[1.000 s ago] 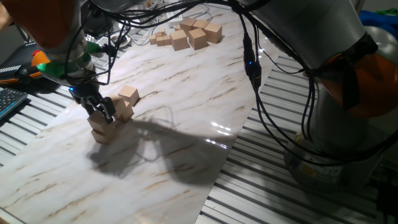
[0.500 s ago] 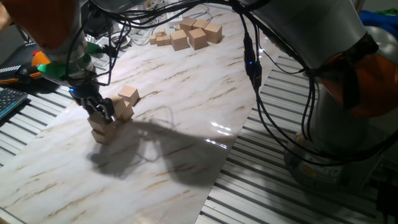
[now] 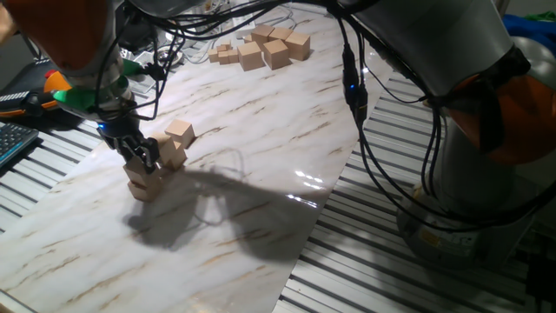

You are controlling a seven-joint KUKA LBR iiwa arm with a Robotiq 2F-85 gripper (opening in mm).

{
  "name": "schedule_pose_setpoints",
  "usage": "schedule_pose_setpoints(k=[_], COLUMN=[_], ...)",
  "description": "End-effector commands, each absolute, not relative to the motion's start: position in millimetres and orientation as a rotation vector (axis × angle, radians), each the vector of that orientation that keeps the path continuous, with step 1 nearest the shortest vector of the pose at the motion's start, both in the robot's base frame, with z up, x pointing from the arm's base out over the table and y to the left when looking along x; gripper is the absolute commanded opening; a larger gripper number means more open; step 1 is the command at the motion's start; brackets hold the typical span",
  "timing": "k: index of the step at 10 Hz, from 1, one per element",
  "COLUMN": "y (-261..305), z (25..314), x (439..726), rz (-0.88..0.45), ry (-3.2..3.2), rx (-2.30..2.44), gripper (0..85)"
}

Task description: Stack the blocks into a pyramid shape

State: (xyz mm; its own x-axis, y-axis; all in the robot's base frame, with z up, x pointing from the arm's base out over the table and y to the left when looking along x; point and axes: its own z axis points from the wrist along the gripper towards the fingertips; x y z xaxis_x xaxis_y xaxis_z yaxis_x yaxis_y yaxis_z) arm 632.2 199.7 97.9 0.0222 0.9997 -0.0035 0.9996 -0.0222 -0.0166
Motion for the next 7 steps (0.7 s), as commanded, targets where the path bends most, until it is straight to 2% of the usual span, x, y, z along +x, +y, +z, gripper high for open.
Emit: schedule_pose_setpoints(k=[1, 7], y=[199.4, 191.6], z=[98.4, 103.5], x=[632.5, 637.6], rz=[0.022, 0.035], ry=[-2.198, -2.213], rx=[-2.231, -2.198], gripper=[0.0, 0.0])
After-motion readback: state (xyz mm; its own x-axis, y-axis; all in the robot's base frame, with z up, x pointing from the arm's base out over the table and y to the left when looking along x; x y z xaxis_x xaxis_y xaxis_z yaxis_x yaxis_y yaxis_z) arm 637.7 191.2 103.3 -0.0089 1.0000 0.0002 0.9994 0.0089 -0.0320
